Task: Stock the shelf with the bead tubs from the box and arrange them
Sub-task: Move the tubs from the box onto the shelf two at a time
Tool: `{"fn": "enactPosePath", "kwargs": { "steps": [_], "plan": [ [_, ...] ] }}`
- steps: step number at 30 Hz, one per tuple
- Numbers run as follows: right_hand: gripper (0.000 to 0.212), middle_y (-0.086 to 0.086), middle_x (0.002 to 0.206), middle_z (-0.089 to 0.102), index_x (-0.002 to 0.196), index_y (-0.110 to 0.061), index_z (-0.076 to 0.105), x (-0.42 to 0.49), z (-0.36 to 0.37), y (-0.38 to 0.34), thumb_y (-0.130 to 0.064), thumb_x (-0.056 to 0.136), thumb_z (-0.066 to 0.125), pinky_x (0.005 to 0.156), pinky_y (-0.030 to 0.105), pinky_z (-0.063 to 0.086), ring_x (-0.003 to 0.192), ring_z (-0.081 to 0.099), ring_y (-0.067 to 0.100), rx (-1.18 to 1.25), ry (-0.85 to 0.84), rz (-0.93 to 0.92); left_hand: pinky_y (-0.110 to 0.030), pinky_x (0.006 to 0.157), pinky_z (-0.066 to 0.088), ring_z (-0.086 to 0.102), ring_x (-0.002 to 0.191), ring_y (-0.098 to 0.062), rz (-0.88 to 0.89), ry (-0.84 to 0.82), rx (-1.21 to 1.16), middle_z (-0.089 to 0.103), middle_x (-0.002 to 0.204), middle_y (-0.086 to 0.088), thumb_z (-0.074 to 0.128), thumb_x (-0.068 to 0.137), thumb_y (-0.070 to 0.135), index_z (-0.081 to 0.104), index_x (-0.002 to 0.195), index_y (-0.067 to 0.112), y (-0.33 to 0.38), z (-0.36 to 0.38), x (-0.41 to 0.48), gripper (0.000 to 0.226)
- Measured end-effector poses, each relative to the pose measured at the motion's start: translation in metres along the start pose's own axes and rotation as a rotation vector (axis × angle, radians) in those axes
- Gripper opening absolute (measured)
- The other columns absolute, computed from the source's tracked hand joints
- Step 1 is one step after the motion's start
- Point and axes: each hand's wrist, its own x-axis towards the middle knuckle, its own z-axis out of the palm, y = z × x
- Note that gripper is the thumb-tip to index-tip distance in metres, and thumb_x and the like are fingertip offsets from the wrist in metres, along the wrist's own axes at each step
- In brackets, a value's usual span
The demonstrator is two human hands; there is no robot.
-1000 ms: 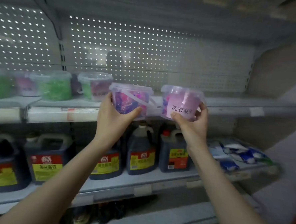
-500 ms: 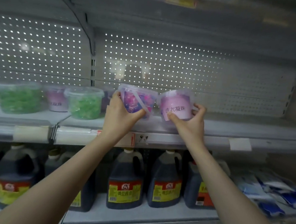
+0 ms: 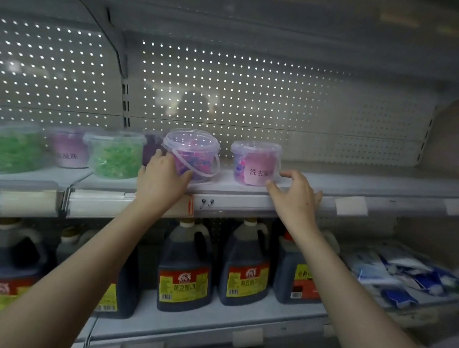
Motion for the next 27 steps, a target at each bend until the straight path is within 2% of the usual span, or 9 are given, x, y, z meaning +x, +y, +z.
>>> {"fn": "enactPosePath", "kwargs": {
  "steps": [2, 9, 15, 19, 22, 27],
  "plan": [
    [0.031, -0.005, 0.130, 0.052, 0.118, -0.022, 0.054, -0.012, -0.009, 0.002, -0.033, 0.089, 0.059, 0.115, 0.051, 0.017, 0.126, 0.040, 0.017, 0.049, 0.005, -0.028, -0.044, 0.095, 0.041, 0.046, 0.122, -0.034, 0.033, 0.011, -0.052, 0.048, 0.131, -0.017, 0.059, 0.086, 0.028, 0.054, 0.120, 0.004, 0.010, -0.006, -0.018, 0.042],
    [0.035, 0.000, 0.136, 0.049, 0.124, -0.020, 0.054, -0.060, -0.046, 0.041, -0.029, 0.090, 0.058, 0.114, 0.049, 0.021, 0.132, 0.038, 0.019, -0.090, -0.041, -0.094, -0.044, 0.095, 0.042, 0.046, 0.121, -0.034, 0.166, -0.011, 0.002, 0.044, 0.137, -0.016, 0.055, 0.090, 0.023, 0.040, 0.139, 0.005, 0.045, -0.010, -0.089, 0.054],
    [0.039, 0.002, 0.142, 0.045, 0.130, -0.017, 0.053, -0.120, -0.096, 0.106, -0.018, 0.091, 0.057, 0.110, 0.039, 0.031, 0.132, 0.038, 0.023, -0.147, -0.158, -0.074, -0.045, 0.090, 0.046, 0.049, 0.117, -0.031, 0.301, -0.208, -0.004, 0.047, 0.131, -0.011, 0.051, 0.092, 0.028, 0.042, 0.137, 0.014, 0.087, 0.025, -0.159, 0.048],
    [0.044, 0.003, 0.145, 0.042, 0.134, -0.018, 0.050, -0.159, -0.129, 0.154, -0.019, 0.091, 0.056, 0.110, 0.040, 0.027, 0.133, 0.037, 0.025, -0.334, -0.215, -0.048, -0.041, 0.089, 0.042, 0.049, 0.116, -0.032, 0.400, -0.311, 0.082, 0.048, 0.133, -0.008, 0.047, 0.094, 0.028, 0.042, 0.137, 0.016, 0.116, 0.065, -0.200, 0.045],
    [0.046, 0.004, 0.141, 0.045, 0.133, -0.017, 0.050, -0.186, -0.156, 0.191, -0.017, 0.088, 0.057, 0.108, 0.038, 0.028, 0.131, 0.039, 0.026, -0.460, -0.239, -0.015, -0.041, 0.089, 0.039, 0.049, 0.111, -0.032, 0.465, -0.390, 0.140, 0.050, 0.126, -0.008, 0.047, 0.093, 0.027, 0.047, 0.128, 0.015, 0.134, 0.096, -0.224, 0.037],
    [0.048, 0.005, 0.144, 0.043, 0.136, -0.018, 0.048, -0.223, -0.199, 0.249, -0.016, 0.088, 0.054, 0.111, 0.038, 0.022, 0.134, 0.035, 0.023, -0.581, -0.262, 0.102, -0.040, 0.091, 0.037, 0.046, 0.117, -0.030, 0.580, -0.528, 0.202, 0.048, 0.125, -0.009, 0.048, 0.091, 0.026, 0.046, 0.124, 0.013, 0.163, 0.153, -0.258, 0.035]
  ]
}}
